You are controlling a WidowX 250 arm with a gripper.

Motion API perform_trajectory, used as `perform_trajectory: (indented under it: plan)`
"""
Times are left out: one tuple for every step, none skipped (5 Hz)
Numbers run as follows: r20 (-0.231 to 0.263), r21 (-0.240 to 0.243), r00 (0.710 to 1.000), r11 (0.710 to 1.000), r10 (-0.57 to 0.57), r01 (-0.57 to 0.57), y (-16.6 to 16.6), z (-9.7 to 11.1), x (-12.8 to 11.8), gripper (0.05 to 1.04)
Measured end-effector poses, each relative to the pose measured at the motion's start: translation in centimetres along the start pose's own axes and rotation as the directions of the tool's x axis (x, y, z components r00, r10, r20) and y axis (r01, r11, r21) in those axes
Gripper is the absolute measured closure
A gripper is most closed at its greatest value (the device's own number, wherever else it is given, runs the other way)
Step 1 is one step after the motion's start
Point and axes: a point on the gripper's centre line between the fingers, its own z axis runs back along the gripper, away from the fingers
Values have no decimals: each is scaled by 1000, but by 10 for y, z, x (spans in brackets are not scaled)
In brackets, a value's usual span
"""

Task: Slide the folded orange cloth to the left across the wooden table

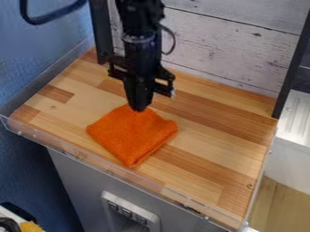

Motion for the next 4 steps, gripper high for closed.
perform_trajectory:
  plan:
    - [-12, -1, 1000, 1000, 1, -1, -2, -10, -1, 1024]
    - [-23, -2, 1000, 1000, -4, 4, -9, -18, -3, 1025]
    - [-27, -3, 999, 1000, -21, 21, -10, -28, -7, 1025]
    - [-26, -4, 999, 999, -33, 33, -9, -40, -8, 1025]
